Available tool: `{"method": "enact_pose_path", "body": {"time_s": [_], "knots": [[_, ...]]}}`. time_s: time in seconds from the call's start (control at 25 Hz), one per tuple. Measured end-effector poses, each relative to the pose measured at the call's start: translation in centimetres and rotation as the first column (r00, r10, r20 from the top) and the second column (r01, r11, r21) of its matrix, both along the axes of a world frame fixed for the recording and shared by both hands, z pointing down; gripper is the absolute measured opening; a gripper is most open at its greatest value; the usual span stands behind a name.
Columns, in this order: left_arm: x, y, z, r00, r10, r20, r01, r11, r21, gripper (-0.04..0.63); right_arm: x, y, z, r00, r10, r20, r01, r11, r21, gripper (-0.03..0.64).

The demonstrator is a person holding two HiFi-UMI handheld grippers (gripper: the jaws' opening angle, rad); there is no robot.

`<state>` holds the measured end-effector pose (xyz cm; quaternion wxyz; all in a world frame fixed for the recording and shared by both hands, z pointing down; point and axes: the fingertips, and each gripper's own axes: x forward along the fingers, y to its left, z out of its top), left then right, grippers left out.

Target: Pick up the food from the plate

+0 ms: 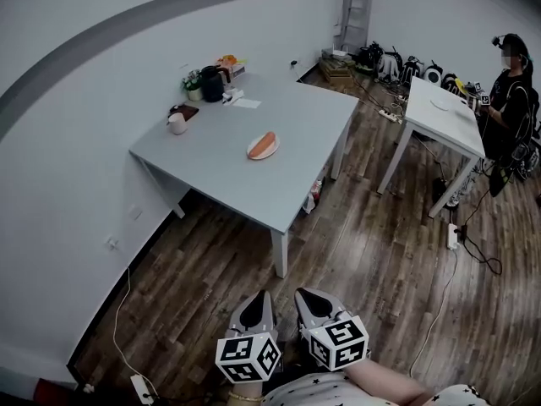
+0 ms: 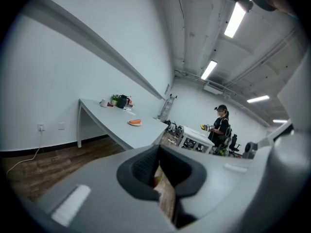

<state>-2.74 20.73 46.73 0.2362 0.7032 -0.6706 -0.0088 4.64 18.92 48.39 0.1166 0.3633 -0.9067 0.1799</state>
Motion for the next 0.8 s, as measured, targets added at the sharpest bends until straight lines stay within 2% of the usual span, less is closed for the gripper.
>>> {"method": "enact_pose_path", "body": {"time_s": [0.2, 0.36, 0.56, 0.8], "knots": [[-1.2, -5.2, 0.5, 1.000, 0.017, -0.004, -0.017, 1.000, 0.018, 0.008, -1.9, -5.4, 1.5, 1.000, -0.021, -0.016, 0.021, 0.999, -0.027, -0.002], [-1.8, -11.3, 0.0, 0.999, 0.035, 0.025, -0.036, 0.999, 0.033, 0.008, -3.4, -11.7, 1.0, 0.999, -0.040, -0.015, 0.040, 0.999, -0.004, -0.002], [-4.2, -19.9, -1.3, 0.998, 0.023, 0.056, -0.026, 0.999, 0.048, 0.008, -5.9, -21.3, -1.2, 0.998, -0.067, 0.003, 0.067, 0.998, 0.021, -0.002], [-6.6, -27.2, -1.5, 0.998, -0.010, 0.065, 0.007, 0.999, 0.047, 0.008, -7.7, -28.9, -1.2, 0.998, -0.067, 0.006, 0.067, 0.997, 0.038, -0.002]]}}
